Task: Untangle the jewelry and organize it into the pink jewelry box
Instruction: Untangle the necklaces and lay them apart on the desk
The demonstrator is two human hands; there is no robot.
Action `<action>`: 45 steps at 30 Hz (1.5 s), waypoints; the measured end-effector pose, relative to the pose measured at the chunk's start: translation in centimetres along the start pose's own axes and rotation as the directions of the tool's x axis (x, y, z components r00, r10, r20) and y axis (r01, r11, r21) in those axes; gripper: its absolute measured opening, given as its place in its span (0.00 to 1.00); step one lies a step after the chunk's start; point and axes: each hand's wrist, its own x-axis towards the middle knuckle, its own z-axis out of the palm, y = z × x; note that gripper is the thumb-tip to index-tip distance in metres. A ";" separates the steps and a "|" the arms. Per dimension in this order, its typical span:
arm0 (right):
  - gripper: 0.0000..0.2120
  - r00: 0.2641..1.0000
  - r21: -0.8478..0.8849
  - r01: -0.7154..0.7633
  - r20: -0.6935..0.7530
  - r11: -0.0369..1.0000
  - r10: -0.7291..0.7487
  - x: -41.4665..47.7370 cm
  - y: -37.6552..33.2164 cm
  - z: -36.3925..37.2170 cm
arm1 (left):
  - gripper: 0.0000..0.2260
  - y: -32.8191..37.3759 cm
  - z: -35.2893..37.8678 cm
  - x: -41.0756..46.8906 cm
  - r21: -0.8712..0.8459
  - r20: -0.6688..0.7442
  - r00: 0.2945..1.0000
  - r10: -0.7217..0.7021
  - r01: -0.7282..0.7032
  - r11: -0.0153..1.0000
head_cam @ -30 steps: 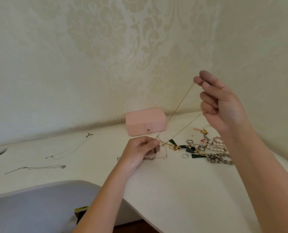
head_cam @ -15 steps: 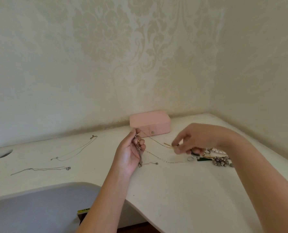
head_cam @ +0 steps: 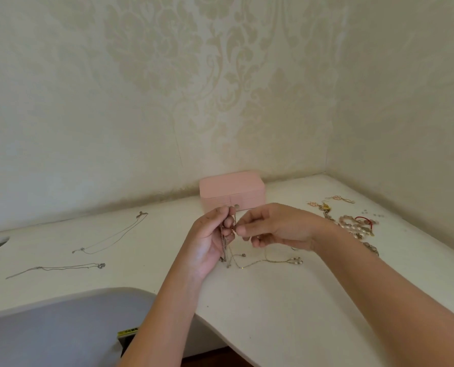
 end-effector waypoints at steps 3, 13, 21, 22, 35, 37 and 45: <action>0.10 0.988 -0.061 0.081 -0.128 0.995 -0.088 -0.4 -0.6 -0.2 | 0.07 -0.2 0.0 0.0 0.117 -0.048 0.998 0.029 -0.023 0.993; 0.13 0.948 -0.069 0.137 -0.280 0.988 -0.151 -0.8 -0.5 -2.4 | 0.10 -1.0 0.0 0.1 0.355 -0.168 0.976 0.135 -0.068 0.933; 0.13 0.944 -0.309 0.003 -0.314 0.951 -0.105 -1.1 -0.6 -2.1 | 0.16 -0.6 -0.5 1.0 -0.061 -0.212 0.977 0.012 -0.025 0.998; 0.13 0.950 -0.334 0.025 -0.286 0.942 -0.127 -1.1 -0.5 -2.0 | 0.16 -0.5 -0.5 1.0 -0.117 -0.208 0.978 0.000 -0.025 0.993; 0.13 0.966 -0.248 0.080 -0.219 0.965 -0.137 0.3 0.1 0.3 | 0.09 0.2 -0.6 0.2 -0.282 -0.064 0.995 -0.070 0.049 0.958; 0.13 0.970 -0.295 0.104 -0.180 0.950 -0.163 0.3 0.1 0.8 | 0.10 0.2 -0.6 0.1 -0.197 -0.065 0.995 -0.074 0.060 0.979; 0.12 0.875 -0.141 0.119 -0.454 0.983 -0.171 1.0 0.3 0.9 | 0.09 -0.5 -0.5 0.3 -0.077 -0.078 0.997 -0.023 0.017 0.997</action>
